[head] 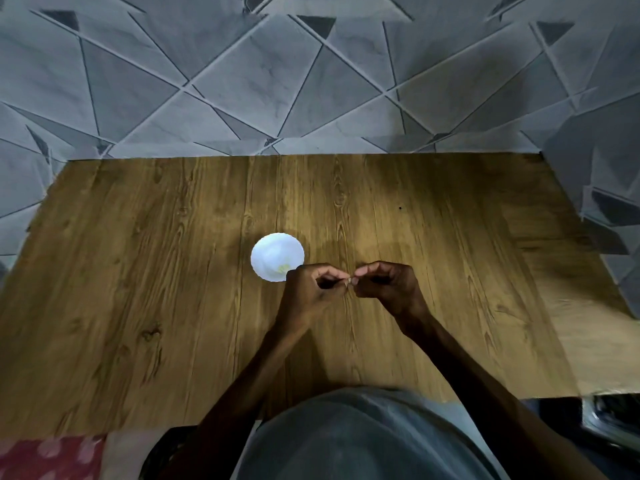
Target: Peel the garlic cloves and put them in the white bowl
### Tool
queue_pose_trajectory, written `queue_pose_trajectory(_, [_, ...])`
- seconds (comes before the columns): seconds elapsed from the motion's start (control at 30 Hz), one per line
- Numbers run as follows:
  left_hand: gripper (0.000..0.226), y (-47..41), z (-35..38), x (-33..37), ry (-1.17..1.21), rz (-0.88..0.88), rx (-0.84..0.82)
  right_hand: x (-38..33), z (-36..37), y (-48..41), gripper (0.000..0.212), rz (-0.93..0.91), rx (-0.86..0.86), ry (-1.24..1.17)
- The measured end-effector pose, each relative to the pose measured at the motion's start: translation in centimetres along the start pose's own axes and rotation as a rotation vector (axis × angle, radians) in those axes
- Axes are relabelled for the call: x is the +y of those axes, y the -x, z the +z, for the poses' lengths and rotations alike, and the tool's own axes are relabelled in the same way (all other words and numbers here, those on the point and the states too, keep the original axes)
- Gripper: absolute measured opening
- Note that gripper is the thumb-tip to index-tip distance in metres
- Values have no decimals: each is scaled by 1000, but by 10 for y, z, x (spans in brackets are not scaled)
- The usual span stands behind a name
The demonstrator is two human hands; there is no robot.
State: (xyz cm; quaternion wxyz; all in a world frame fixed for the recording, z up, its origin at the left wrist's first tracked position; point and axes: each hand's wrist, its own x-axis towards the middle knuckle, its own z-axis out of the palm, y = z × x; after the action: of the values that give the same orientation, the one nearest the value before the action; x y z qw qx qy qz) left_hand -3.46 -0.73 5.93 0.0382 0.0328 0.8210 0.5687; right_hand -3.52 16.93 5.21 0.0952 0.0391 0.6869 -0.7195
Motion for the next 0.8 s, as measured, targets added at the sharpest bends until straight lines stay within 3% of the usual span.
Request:
queue_pose_trajectory(0.4, [12, 2, -2, -3, -143, 141, -47, -5, -4, 2, 14, 36, 33, 186])
queue_pose_trajectory(0.57, [12, 5, -3, -1, -101, 130, -42, -6, -3, 2, 12, -7, 31, 282])
queue_pose_trajectory(0.8, [9, 5, -3, -4, -8, 61, -69, -8, 0, 3, 15, 27, 3, 193])
